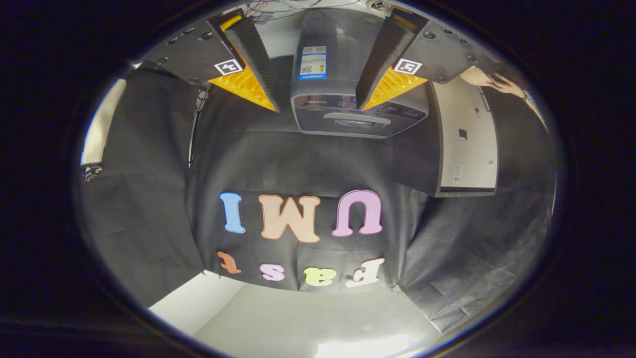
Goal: Put the clothes into the washing machine and then close the washing machine lid.
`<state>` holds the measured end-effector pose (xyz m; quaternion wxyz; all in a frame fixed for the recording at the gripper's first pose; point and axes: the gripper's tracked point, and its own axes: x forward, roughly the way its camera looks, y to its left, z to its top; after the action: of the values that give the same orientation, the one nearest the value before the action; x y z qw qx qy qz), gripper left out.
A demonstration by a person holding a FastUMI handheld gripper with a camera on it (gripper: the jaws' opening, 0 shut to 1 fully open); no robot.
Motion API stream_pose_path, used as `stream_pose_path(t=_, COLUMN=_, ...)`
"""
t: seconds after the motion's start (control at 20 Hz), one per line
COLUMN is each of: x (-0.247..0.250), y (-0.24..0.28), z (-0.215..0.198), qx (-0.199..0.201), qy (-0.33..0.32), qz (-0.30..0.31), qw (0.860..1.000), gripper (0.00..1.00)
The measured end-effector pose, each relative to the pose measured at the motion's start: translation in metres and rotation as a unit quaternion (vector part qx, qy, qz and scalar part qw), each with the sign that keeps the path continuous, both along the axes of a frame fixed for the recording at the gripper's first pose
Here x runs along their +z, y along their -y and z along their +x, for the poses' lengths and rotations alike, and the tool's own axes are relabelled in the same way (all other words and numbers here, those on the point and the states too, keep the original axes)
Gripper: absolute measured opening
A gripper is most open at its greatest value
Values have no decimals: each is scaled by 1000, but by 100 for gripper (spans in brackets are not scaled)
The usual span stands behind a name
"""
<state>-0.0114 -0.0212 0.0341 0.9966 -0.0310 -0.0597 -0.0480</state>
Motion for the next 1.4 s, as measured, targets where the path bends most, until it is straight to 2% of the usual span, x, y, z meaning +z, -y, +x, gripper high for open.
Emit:
stream_pose_path(t=0.45, x=-19, y=3, z=3, qx=5, qy=-23, qz=8, qw=1000, gripper=94)
stream_pose_path(t=0.6, x=-44, y=6, z=8, qx=7, qy=-71, qz=26, qw=997, gripper=95)
stream_pose_path(t=1.4, x=-38, y=2, z=10, qx=14, qy=-60, qz=27, qw=998, gripper=96)
